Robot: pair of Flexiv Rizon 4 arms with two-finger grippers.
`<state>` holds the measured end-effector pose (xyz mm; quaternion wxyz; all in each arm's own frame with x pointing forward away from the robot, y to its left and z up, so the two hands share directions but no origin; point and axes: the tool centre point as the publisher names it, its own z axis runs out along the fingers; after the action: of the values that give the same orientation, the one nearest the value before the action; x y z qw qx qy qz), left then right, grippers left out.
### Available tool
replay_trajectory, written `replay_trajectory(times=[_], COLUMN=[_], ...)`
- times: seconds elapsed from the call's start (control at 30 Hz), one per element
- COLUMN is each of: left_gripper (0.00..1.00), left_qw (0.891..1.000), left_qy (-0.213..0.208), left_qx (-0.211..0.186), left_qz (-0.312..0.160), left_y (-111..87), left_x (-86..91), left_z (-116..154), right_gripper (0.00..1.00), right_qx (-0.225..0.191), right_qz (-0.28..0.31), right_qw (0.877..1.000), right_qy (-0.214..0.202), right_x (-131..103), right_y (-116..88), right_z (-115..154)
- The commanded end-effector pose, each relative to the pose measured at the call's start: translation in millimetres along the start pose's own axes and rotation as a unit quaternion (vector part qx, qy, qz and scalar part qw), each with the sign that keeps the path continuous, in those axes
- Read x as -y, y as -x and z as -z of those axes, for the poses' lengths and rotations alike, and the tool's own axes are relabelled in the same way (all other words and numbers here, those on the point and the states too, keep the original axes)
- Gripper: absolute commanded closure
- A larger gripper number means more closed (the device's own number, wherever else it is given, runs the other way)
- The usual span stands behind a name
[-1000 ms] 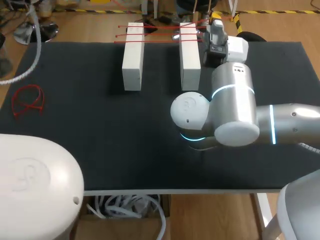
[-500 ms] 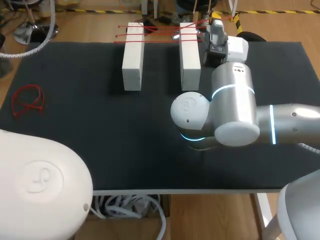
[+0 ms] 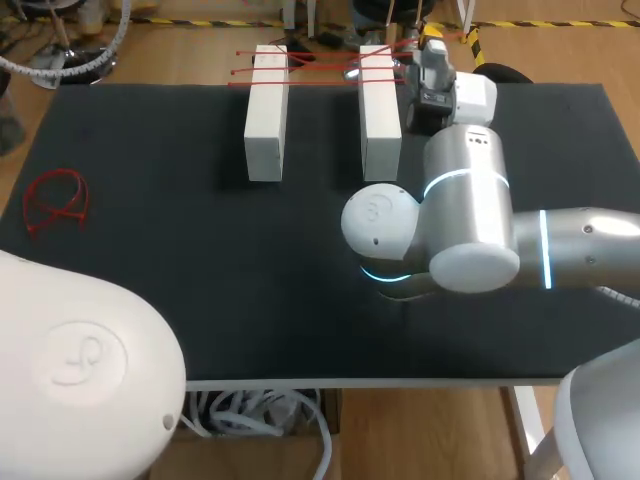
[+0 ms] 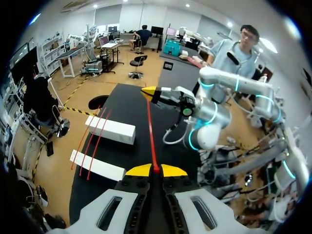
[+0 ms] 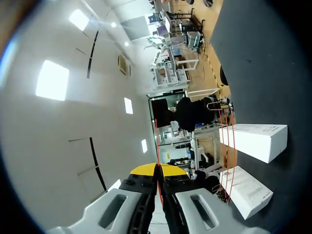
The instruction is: Grab the tape and strap the tape.
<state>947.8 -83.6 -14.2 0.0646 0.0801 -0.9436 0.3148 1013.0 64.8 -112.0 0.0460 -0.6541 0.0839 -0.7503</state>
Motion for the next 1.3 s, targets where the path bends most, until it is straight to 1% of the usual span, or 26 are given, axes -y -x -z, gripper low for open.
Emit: replay_trajectory(times=[0.03, 0.33, 0.4, 0.47, 0.6, 0.7, 0.87, 1.07, 1.3], left_gripper=[1.0, 1.0, 1.0, 1.0, 1.0, 1.0, 1.0, 1.0, 1.0], left_qw=[0.999, 0.999, 0.998, 0.998, 0.996, 0.995, 0.993, 0.993, 0.994], left_qy=[0.032, 0.032, 0.052, 0.064, 0.075, 0.091, 0.106, 0.103, 0.095], left_qx=[-0.002, -0.002, 0.011, 0.011, 0.029, 0.029, 0.033, 0.03, 0.03], left_qz=[0.001, 0.001, -0.017, -0.022, -0.027, -0.031, -0.043, -0.052, -0.053], left_y=[1.5, 1.5, 2.4, 3.2, 4.0, 7.3, 10.6, 11.8, 10.5], left_x=[3.0, 3.0, 4.2, 5.1, 7.1, 10.9, 16.0, 16.0, 9.1], left_z=[1, 1, 1, -2, -4, -6, -7, -14, -25], right_gripper=[1.0, 1.0, 1.0, 1.0, 1.0, 1.0, 1.0, 1.0, 1.0], right_qx=[0.004, 0.004, 0.004, 0.004, 0.004, 0.004, 0.004, 0.004, 0.004], right_qz=[0.001, 0.001, 0.001, 0.001, 0.001, 0.001, 0.001, 0.001, 0.001], right_qw=[1.0, 1.0, 1.0, 1.0, 1.0, 1.0, 1.0, 1.0, 1.0], right_qy=[0.0, 0.0, 0.0, 0.0, 0.0, 0.0, 0.0, 0.0, 0.0], right_x=[-1, -1, -1, -1, -1, -1, -1, -1, -1], right_y=[-3, -3, -3, -3, -3, -3, -3, -3, -3], right_z=[0, 0, 0, 0, 0, 0, 0, 0, 0])
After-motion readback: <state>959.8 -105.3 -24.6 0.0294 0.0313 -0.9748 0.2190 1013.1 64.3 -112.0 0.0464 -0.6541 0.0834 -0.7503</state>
